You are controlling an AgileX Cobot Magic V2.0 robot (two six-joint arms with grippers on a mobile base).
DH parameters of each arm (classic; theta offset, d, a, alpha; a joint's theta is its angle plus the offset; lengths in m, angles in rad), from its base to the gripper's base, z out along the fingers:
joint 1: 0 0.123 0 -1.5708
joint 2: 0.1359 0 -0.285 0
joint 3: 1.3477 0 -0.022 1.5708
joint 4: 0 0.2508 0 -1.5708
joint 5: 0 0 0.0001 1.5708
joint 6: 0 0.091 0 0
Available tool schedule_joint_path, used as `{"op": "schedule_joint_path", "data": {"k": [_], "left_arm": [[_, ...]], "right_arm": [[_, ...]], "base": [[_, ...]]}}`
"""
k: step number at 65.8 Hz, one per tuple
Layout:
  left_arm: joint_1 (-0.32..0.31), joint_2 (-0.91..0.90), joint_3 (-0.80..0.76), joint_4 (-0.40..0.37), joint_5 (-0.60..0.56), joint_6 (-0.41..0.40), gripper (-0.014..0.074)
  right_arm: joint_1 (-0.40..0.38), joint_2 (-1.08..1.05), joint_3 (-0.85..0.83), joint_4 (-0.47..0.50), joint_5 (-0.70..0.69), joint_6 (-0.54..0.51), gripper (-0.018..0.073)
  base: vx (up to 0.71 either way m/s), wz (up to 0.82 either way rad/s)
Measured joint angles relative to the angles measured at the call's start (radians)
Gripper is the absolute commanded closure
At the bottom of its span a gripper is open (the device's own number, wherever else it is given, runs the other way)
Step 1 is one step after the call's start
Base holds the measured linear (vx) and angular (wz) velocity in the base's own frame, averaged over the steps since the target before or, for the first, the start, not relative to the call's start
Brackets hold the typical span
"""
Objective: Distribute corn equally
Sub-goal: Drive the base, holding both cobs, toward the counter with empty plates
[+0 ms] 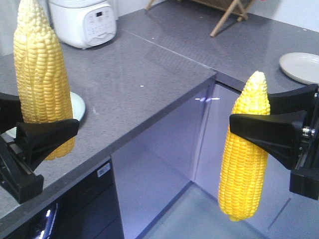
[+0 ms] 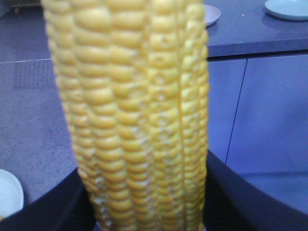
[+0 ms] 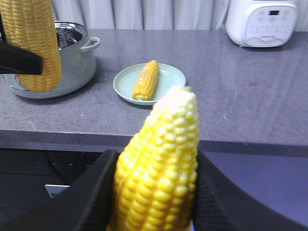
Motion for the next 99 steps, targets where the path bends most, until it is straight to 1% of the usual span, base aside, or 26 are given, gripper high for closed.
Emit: {"op": "schedule_joint_path", "data": {"k": [64, 99], "left_arm": [[0.0, 0.0, 0.0, 0.0, 0.0, 0.0, 0.0305], [0.0, 0.0, 0.0, 0.0, 0.0, 0.0, 0.0305]], "right_arm": [[0.0, 0.0, 0.0, 0.0, 0.0, 0.0, 0.0389], [0.0, 0.0, 0.0, 0.0, 0.0, 0.0, 0.0389]], "base": [[-0.02, -0.34], [0.01, -0.22]]}}
